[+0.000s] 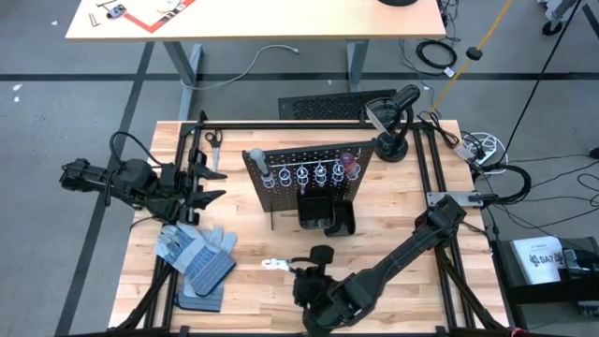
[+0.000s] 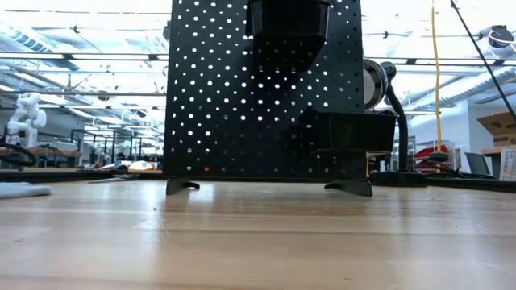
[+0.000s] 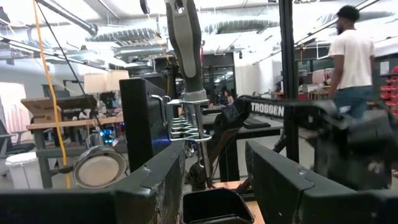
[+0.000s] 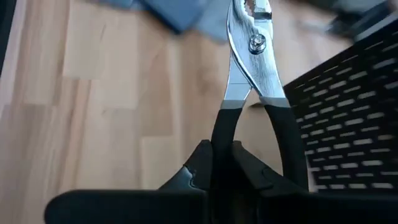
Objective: Hang tools onto peg board
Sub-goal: Put the black pliers into the black container on the peg board
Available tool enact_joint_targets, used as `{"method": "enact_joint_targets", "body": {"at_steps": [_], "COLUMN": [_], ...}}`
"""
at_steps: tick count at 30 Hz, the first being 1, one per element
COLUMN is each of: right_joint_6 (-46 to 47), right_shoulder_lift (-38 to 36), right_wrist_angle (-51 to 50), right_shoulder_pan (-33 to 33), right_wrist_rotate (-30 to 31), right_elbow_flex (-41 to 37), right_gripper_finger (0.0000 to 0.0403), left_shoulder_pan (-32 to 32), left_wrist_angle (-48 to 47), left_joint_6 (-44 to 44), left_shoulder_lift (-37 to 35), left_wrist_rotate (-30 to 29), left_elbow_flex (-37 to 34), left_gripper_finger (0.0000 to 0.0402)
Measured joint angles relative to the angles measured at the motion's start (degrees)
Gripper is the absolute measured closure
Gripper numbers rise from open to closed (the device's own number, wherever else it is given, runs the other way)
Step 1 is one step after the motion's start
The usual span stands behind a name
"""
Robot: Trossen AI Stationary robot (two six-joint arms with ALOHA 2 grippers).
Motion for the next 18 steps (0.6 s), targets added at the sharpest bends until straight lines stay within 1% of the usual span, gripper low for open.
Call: {"method": "enact_joint_targets", "body": {"at_steps": [4,7,13,18], "right_joint_6": [3.8,8.1,16.3,14.5], "right_shoulder_lift": [-0.1,-0.1,-2.3,-3.7], "right_wrist_angle": [-11.4,-20.1,-30.3,-30.1], "right_shoulder_pan": [1.1,1.0,-1.2,-2.8], "right_wrist_rotate": [5.3,6.9,7.6,7.7], "right_elbow_flex": [8.5,12.9,12.1,12.1], "right_gripper_finger": [0.0391,0.0391,0.0391,0.0392], "left_shoulder_pan": [0.0,0.0,0.0,0.0], "left_wrist_angle": [0.0,0.0,0.0,0.0], "left_joint_6": [0.0,0.0,-0.1,0.2], "left_shoulder_lift": [0.0,0.0,0.0,0.0], "left_wrist_rotate": [0.0,0.0,0.0,0.0], "left_elbow_flex": [0.0,0.0,0.0,0.0], "left_gripper_finger": [0.0226,0.0226,0.0226,0.0226]}}
